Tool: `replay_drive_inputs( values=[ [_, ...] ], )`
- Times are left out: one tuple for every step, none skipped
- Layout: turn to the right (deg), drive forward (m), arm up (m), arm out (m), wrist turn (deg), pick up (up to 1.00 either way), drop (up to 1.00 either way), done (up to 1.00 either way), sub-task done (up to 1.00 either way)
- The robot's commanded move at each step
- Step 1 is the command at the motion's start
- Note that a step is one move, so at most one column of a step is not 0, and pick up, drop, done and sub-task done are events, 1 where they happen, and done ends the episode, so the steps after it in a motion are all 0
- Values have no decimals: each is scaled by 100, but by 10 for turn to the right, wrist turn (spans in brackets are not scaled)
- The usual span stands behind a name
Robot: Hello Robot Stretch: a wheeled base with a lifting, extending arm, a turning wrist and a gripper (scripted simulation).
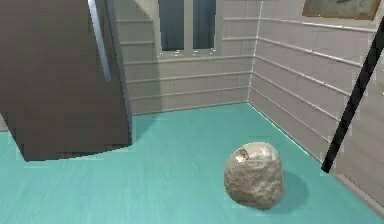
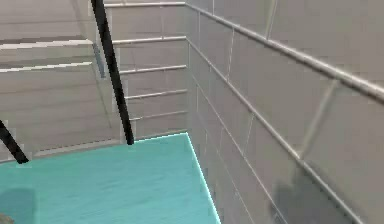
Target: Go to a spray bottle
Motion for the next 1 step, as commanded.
replay_drive_inputs(
  values=[
    [-120,0,0,0,0,0,0,0,0]
  ],
)
